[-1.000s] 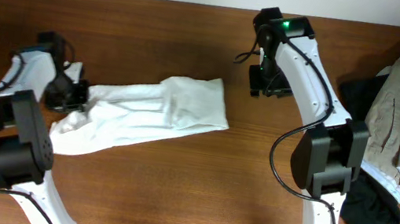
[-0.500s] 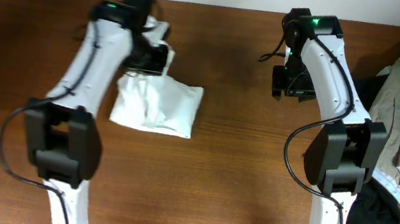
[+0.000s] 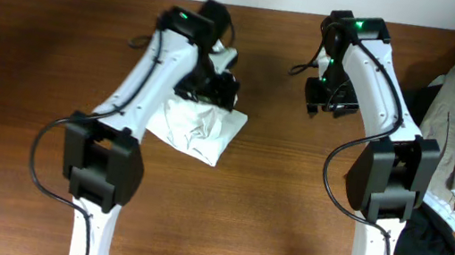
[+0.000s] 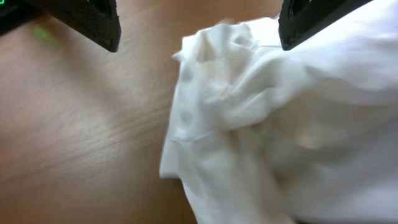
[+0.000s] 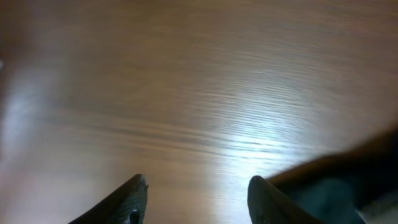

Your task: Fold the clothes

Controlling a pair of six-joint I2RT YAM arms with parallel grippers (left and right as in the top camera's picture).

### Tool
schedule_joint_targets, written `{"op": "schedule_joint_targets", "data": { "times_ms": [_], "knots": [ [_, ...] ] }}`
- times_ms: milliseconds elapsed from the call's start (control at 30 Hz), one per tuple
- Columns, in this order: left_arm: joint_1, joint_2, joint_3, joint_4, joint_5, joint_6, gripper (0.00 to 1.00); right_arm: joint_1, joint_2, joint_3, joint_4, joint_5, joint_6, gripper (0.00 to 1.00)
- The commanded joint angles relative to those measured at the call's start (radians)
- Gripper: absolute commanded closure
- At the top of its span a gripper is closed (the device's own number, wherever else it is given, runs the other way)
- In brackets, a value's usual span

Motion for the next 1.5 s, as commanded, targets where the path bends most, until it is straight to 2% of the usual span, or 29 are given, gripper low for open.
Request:
{"op": "schedule_joint_targets", "data": {
  "times_ms": [0, 133, 200, 300, 467, 500, 533, 567, 633, 700, 767, 800, 867, 967, 1100, 1233, 1300, 1400, 1467],
  "knots": [
    [0.166, -0.036, 0.082, 0.044, 0.032, 0.021, 0.17, 0.02, -0.033, 0.016, 0.016, -0.349, -0.242, 0.44],
    [0.291, 0.002, 0.061, 0.069, 0.15, -0.02, 0.13, 0.077, -0.033, 0.016, 0.105, -0.412, -0.246, 0.41],
    [0.293, 0.03, 0.035, 0.069, 0.19, -0.019, 0.13, 0.106, -0.032, 0.016, 0.139, -0.411, -0.216, 0.41],
    [0.27, 0.119, -0.025, 0.07, 0.335, 0.007, 0.13, 0.108, -0.033, 0.016, 0.157, -0.399, -0.143, 0.42],
    [0.233, 0.176, -0.031, 0.064, 0.323, 0.011, 0.16, 0.095, -0.032, 0.016, 0.14, -0.397, -0.14, 0.46],
    [0.222, 0.179, -0.031, 0.047, 0.296, 0.028, 0.28, 0.095, -0.033, 0.016, 0.139, -0.396, -0.14, 0.47],
    [0.212, 0.179, -0.031, -0.003, 0.3, 0.057, 0.59, 0.094, -0.033, 0.016, 0.139, -0.396, -0.14, 0.48],
    [0.207, 0.178, -0.031, -0.042, 0.304, 0.065, 0.75, 0.092, -0.032, 0.016, 0.139, -0.396, -0.14, 0.49],
    [0.205, 0.175, -0.029, -0.164, 0.388, 0.131, 0.84, 0.08, -0.032, 0.016, 0.139, -0.394, -0.135, 0.49],
    [0.203, 0.175, -0.029, -0.256, 0.414, 0.176, 0.88, 0.064, -0.032, 0.016, 0.139, -0.393, -0.132, 0.5],
    [0.177, 0.175, -0.03, -0.298, 0.413, 0.216, 0.89, 0.056, -0.032, 0.016, 0.136, -0.393, -0.132, 0.5],
    [0.158, 0.175, -0.03, -0.298, 0.419, 0.214, 0.83, 0.052, -0.032, 0.016, 0.135, -0.393, -0.132, 0.49],
    [0.103, 0.175, -0.03, -0.298, 0.423, 0.215, 0.54, 0.049, -0.032, 0.016, 0.135, -0.393, -0.133, 0.49],
    [0.032, 0.175, -0.03, -0.298, 0.387, 0.214, 0.5, 0.049, -0.032, 0.016, 0.132, -0.393, -0.133, 0.49],
    [0.004, 0.15, -0.03, -0.298, 0.452, 0.214, 0.49, 0.049, -0.033, 0.016, 0.234, -0.389, -0.132, 0.48],
    [0.048, 0.066, -0.03, -0.296, 0.302, 0.192, 0.45, 0.055, -0.032, 0.016, 0.322, -0.407, -0.133, 0.44],
    [0.096, 0.057, -0.03, -0.256, 0.255, 0.137, 0.45, 0.068, -0.032, 0.016, 0.319, -0.431, -0.134, 0.44],
    [0.14, 0.058, -0.03, -0.09, 0.253, 0.045, 0.45, 0.106, -0.032, 0.016, 0.312, -0.366, -0.127, 0.45],
    [0.129, 0.058, -0.03, -0.053, 0.227, 0.043, 0.45, 0.103, -0.032, 0.016, 0.298, -0.309, -0.064, 0.45]
  ]
}}
